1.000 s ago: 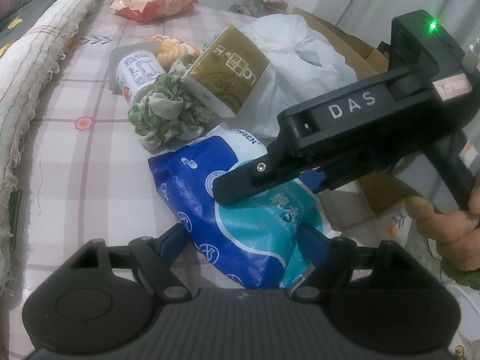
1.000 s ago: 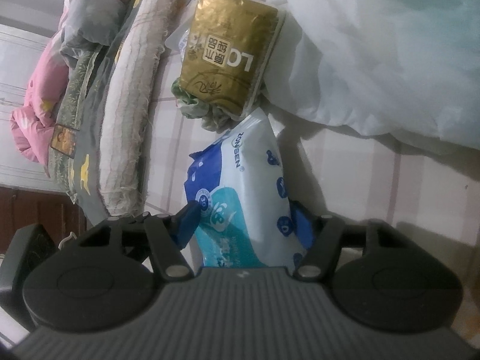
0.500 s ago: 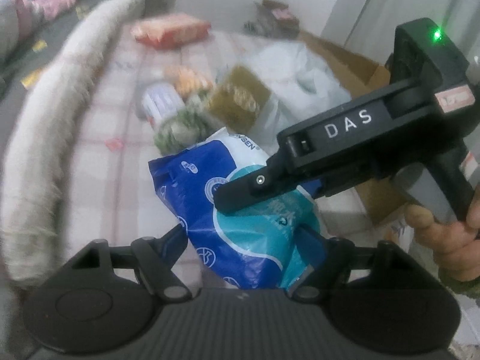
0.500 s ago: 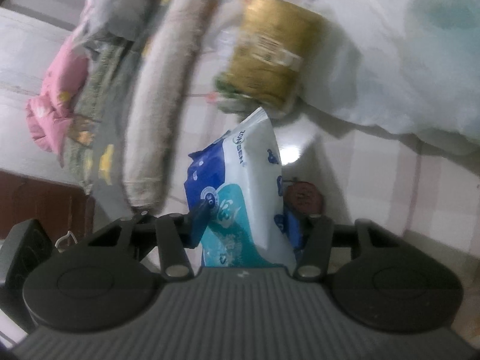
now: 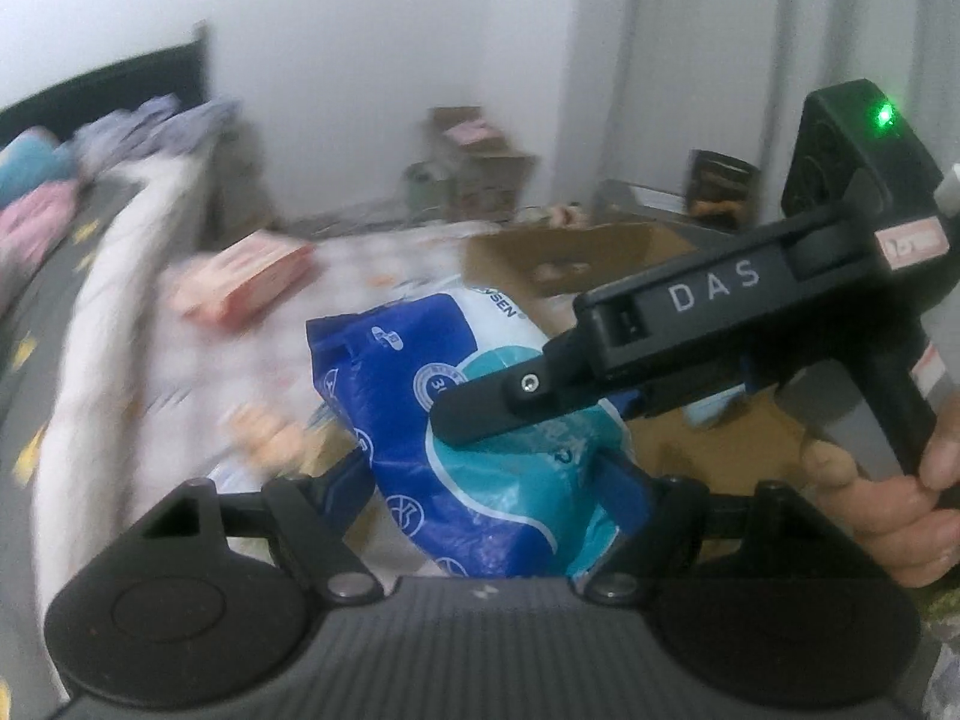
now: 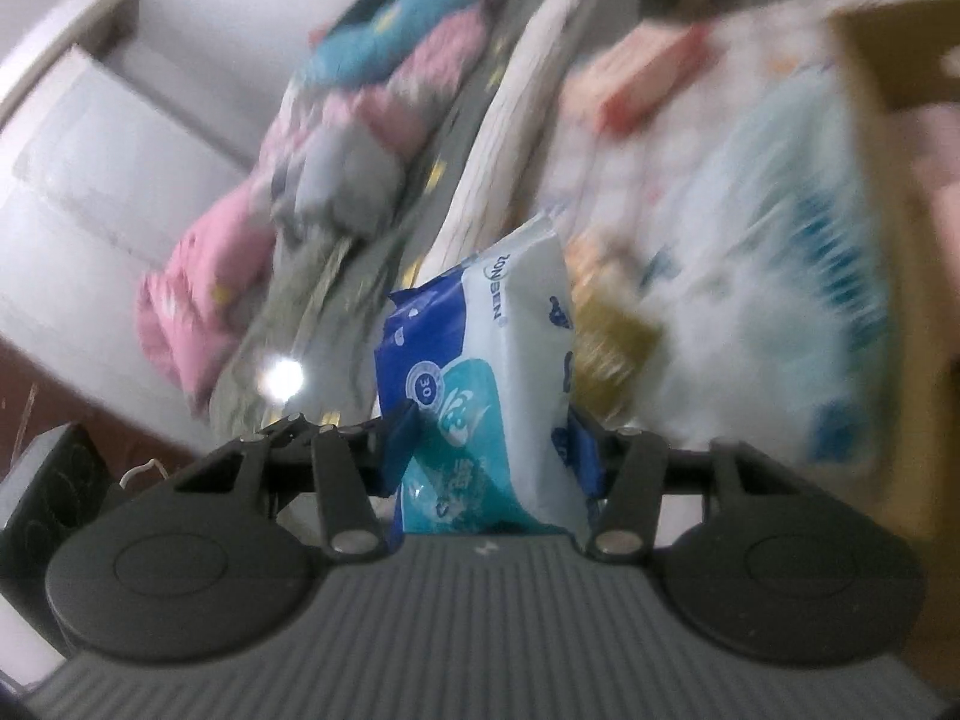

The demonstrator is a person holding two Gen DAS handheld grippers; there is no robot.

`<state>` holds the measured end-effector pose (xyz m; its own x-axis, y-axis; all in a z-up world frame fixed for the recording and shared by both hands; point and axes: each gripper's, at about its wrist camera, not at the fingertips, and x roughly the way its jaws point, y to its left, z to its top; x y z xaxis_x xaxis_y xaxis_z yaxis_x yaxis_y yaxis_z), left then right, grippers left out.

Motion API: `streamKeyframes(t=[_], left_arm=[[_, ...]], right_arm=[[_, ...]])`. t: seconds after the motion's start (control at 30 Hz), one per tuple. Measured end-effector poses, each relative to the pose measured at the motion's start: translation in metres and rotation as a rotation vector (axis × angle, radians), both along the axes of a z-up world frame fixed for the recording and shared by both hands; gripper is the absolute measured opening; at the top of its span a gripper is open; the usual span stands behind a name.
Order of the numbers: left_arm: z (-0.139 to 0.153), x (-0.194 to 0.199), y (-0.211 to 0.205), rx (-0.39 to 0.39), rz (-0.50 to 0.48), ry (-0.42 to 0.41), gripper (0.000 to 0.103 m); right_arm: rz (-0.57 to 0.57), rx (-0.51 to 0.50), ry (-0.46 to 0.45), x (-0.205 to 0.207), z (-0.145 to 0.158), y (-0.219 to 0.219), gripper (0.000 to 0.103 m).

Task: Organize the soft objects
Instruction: 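Carry the diaper pack into the cardboard box and open the right gripper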

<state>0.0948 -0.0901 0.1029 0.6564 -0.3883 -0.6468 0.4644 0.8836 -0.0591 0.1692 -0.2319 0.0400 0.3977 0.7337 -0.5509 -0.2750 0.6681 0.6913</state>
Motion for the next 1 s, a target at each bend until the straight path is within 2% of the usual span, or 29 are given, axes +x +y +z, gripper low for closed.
streamKeyframes(t=[0.1, 0.23, 0.33, 0.47, 0.6, 0.77, 0.87, 1.0], left_arm=[[0.005, 0.020, -0.048, 0.010, -0.090, -0.006, 0.080], [0.000, 0.054, -0.111, 0.001, -0.203, 0.041, 0.080], [-0.015, 0.087, -0.157, 0.006, -0.270, 0.119, 0.080], [-0.041, 0.125, -0.205, 0.048, -0.328, 0.211, 0.080], [-0.071, 0.164, -0.232, 0.080, -0.342, 0.313, 0.080], [-0.104, 0.195, -0.251, 0.102, -0.343, 0.432, 0.080], [-0.114, 0.195, -0.254, 0.098, -0.359, 0.453, 0.080], [-0.118, 0.193, -0.261, 0.104, -0.363, 0.437, 0.080]], right_arm=[[-0.086, 0.023, -0.006, 0.005, 0.007, -0.050, 0.051], [-0.206, 0.019, 0.013, 0.016, 0.004, -0.118, 0.051], [-0.282, 0.003, 0.059, 0.028, -0.009, -0.164, 0.051], [-0.356, 0.013, 0.165, 0.049, -0.044, -0.217, 0.051], [-0.393, 0.028, 0.259, 0.072, -0.084, -0.246, 0.051], [-0.409, 0.036, 0.370, 0.102, -0.129, -0.260, 0.051], [-0.421, 0.019, 0.411, 0.111, -0.145, -0.264, 0.051], [-0.442, -0.013, 0.400, 0.113, -0.151, -0.270, 0.051]])
